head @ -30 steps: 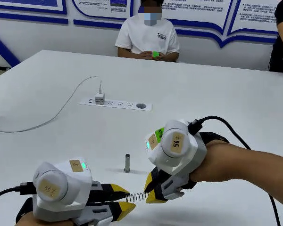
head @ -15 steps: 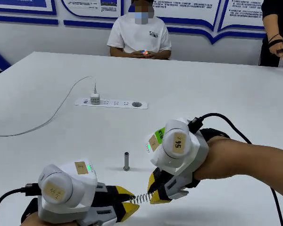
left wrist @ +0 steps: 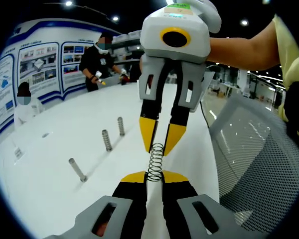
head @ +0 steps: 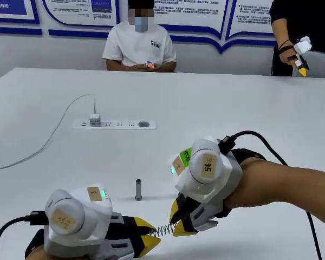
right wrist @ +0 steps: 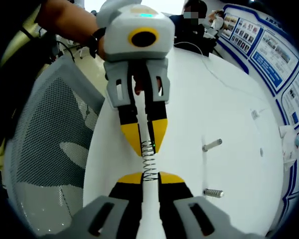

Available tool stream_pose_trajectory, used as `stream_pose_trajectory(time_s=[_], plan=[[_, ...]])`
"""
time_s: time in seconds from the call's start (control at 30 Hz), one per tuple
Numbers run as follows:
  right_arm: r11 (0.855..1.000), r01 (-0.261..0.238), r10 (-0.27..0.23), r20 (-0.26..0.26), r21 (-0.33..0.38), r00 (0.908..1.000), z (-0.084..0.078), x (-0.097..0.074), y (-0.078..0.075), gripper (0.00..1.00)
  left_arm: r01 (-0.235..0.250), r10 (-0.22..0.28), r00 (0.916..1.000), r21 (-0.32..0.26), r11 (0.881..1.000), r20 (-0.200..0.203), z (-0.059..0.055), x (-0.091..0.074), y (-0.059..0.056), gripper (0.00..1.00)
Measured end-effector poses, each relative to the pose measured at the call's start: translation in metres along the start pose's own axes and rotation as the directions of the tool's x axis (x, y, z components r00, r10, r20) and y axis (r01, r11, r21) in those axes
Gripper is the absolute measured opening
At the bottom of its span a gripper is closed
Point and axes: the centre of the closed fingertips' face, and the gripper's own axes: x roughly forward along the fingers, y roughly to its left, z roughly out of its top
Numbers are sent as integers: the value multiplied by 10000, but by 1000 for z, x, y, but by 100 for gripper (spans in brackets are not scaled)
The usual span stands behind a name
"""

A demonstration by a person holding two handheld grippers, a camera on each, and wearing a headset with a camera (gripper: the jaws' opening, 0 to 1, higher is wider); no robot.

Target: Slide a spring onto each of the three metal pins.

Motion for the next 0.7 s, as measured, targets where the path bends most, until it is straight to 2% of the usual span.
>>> stream_pose_trajectory(time_s=[0.13,0.33,0.47,0.7], plan=[[9998,140,-141,18,170,9999,-1,0,0,13,95,-94,9999,168,9998,-38,-1,-2,-1,10],[9992,85,-96,271,385,9996,1,2,2,14,235,-235,9997,326,9992,-27,1,-7,-2,10],[9993,39,-50,307,359,9995,-1,5,2,14,165,-167,9998,329,9993,78,4,-8,-1,10],[9993,-88,64,645,373,9979,0,3,0,13,-47,46,9999,177,9998,96,3,-7,0,10]])
